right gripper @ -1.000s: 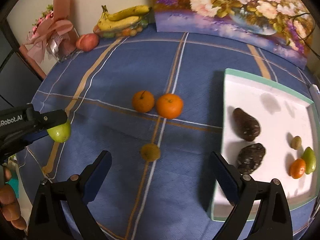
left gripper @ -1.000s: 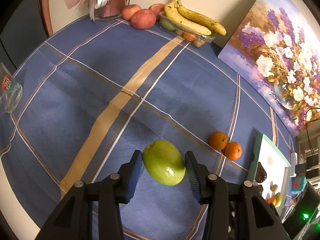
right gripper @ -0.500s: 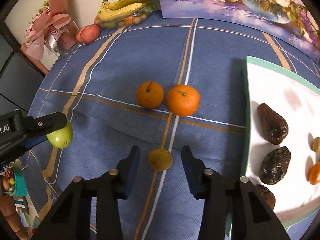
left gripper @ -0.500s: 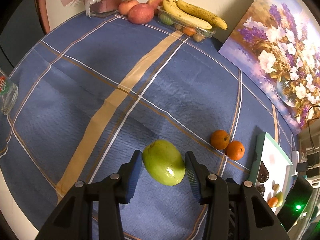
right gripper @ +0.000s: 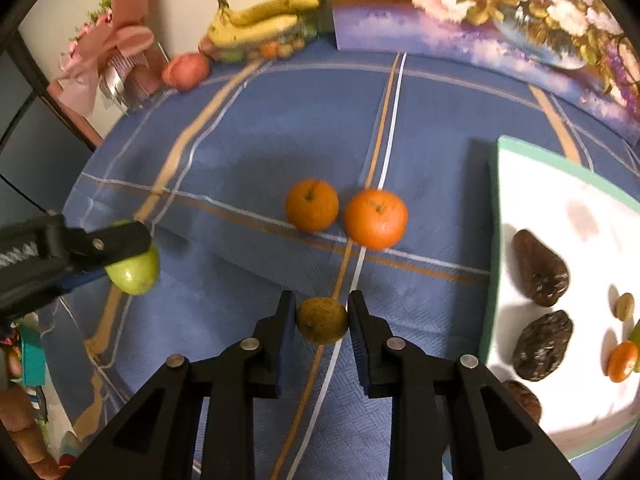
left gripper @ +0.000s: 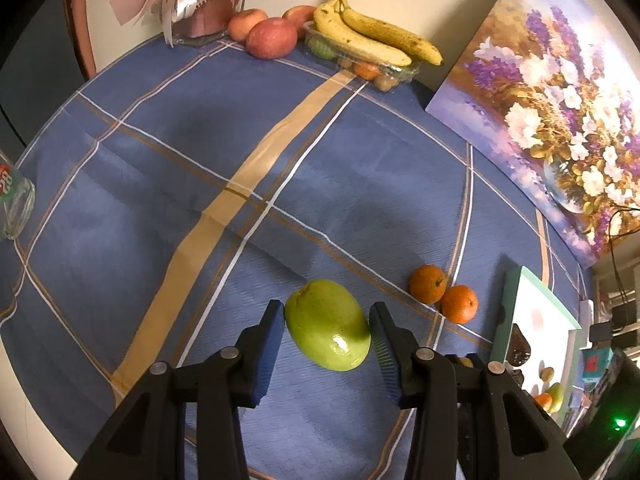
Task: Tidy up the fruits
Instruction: 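Carry the green apple and the kiwi over the white tray, then open the left tool to drop the green apple while the right tool releases the kiwi in the tray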
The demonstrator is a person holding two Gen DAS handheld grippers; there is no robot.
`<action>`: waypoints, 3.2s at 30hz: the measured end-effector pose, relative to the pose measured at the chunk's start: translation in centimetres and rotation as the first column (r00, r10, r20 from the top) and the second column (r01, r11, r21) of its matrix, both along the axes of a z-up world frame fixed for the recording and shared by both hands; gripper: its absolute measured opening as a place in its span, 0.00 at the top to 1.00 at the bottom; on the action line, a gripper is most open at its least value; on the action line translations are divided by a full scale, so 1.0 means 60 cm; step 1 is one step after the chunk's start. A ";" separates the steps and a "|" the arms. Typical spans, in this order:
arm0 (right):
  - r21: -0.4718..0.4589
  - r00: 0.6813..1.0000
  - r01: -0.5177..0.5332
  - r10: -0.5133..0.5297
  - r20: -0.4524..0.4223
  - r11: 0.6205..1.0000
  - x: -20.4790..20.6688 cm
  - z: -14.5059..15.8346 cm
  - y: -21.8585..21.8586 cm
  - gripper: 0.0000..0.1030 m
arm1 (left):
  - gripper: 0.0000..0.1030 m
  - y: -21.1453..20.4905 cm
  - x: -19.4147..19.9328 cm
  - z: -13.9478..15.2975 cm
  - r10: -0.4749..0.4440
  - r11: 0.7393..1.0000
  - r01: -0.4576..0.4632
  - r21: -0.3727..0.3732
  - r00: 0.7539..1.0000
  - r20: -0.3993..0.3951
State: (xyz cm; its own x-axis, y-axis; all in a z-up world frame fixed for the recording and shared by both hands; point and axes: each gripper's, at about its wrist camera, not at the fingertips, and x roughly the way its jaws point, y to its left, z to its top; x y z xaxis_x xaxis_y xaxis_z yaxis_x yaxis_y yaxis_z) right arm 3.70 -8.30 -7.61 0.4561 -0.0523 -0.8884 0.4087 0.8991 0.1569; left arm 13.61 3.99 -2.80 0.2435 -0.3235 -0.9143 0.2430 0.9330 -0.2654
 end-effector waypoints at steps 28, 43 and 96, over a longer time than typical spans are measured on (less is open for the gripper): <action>-0.018 0.936 0.352 -0.352 0.010 0.936 -0.184 0.067 -0.177 0.73 | 0.55 -0.169 -0.121 0.035 -0.278 0.960 0.279 -0.010 0.960 0.037; -0.059 0.886 0.463 -0.462 0.034 0.884 -0.283 0.107 -0.251 0.73 | 0.55 -0.289 -0.248 0.028 -0.510 0.860 0.510 0.028 0.859 0.045; 0.009 0.853 0.478 -0.462 -0.245 0.878 -0.330 -0.011 -0.291 0.73 | 0.54 -0.374 -0.338 -0.034 -0.664 0.738 0.655 0.161 0.748 0.001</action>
State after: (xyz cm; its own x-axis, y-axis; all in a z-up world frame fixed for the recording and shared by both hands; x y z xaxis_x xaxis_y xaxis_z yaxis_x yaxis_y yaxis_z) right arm -16.10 -25.78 -8.28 0.1769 -0.1457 -0.9734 0.8114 0.5814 0.0604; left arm -6.70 -18.44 -4.85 0.0685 -0.2907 -0.9544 0.8214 0.5594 -0.1114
